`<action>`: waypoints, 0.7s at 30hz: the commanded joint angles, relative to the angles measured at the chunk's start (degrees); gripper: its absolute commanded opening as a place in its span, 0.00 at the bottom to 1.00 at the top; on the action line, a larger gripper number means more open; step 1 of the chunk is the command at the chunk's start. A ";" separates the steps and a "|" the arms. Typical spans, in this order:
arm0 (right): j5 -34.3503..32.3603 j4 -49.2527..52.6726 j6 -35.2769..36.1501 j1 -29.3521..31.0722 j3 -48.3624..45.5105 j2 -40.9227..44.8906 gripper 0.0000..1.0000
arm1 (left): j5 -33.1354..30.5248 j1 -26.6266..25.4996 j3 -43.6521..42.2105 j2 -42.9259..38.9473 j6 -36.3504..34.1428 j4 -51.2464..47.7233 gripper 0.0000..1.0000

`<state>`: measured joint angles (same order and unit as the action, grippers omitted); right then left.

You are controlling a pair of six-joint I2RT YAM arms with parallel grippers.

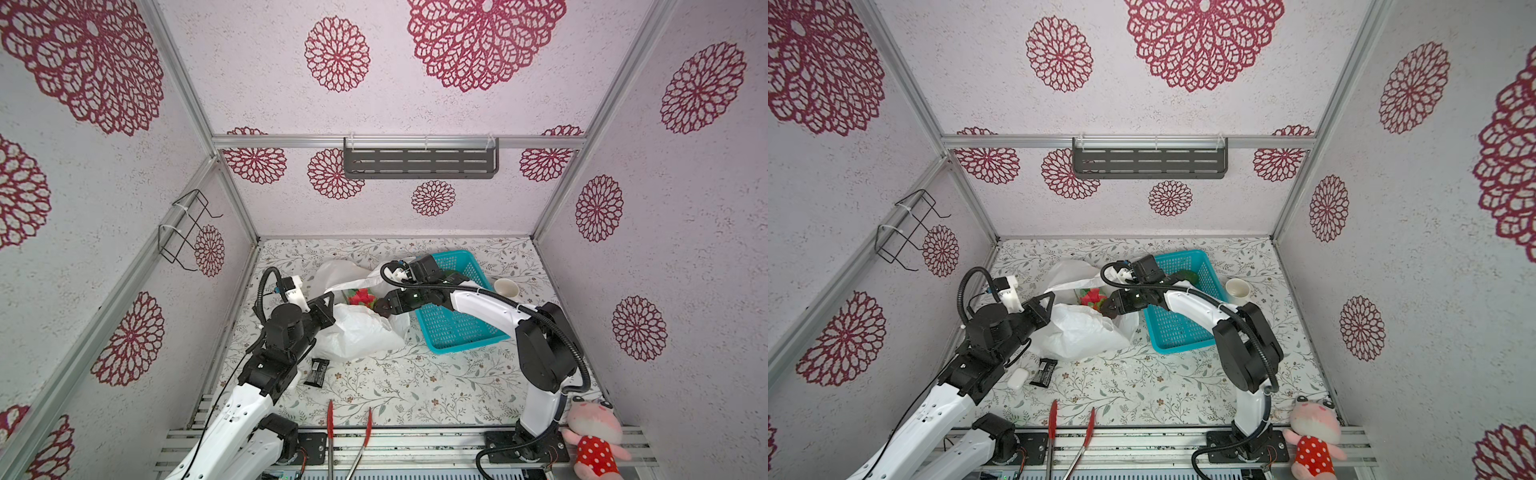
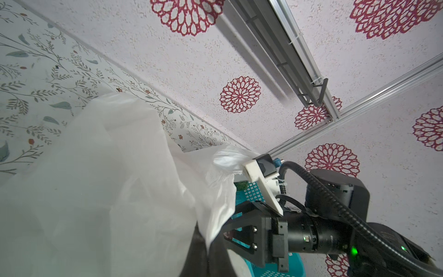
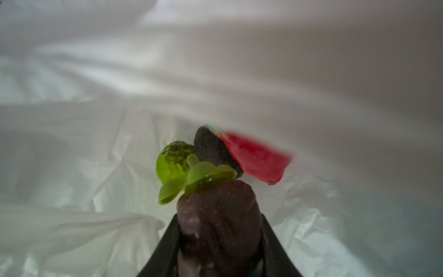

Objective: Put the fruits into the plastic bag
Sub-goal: 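Lift the mangosteen and carry it into the bag held by the left gripper, then open the right gripper in the bag and withdraw it over the basket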

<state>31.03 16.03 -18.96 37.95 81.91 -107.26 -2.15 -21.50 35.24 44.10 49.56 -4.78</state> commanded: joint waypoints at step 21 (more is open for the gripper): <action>-15.90 -6.50 -3.07 -2.12 8.25 1.74 0.94 | -1.50 -0.56 -1.49 2.52 1.15 2.38 0.00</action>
<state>16.51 12.80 -23.75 37.12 91.64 -113.27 -3.14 -21.61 34.33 45.82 49.93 -4.51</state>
